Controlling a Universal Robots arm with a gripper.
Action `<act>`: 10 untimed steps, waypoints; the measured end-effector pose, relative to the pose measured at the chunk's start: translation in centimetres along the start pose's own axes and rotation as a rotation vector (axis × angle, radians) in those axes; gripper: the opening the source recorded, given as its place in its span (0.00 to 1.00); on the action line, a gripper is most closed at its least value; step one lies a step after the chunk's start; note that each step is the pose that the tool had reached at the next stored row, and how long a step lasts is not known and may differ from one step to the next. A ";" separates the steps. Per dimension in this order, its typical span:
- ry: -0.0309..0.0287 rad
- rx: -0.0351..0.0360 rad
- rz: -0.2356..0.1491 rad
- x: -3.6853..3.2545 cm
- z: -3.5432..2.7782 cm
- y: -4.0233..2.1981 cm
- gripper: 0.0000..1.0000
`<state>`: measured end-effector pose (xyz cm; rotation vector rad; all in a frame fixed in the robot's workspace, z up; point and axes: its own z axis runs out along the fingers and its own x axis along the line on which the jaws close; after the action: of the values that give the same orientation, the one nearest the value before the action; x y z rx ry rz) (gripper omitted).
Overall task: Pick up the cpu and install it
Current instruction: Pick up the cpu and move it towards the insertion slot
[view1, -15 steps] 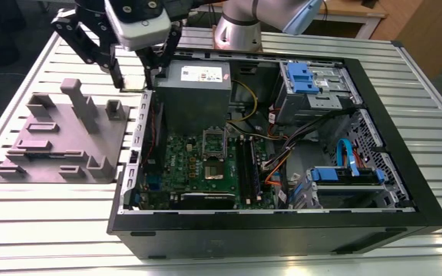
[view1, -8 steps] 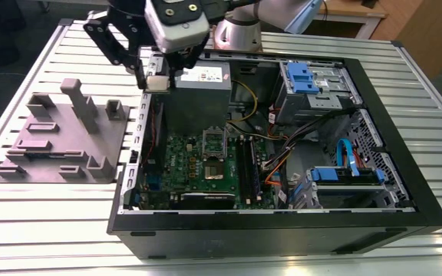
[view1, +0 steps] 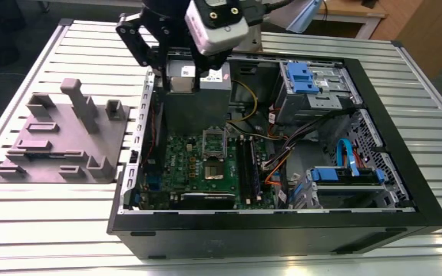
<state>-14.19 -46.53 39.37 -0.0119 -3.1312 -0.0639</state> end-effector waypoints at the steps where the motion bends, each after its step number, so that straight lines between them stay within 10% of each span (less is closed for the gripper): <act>1: 0.0000 -0.0001 0.000 -0.30 0.00 0.00 0.47; 10: -0.0001 -0.0001 0.000 -4.13 0.02 0.03 0.47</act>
<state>-10.06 -46.53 39.30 -0.0117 -3.1312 -0.0640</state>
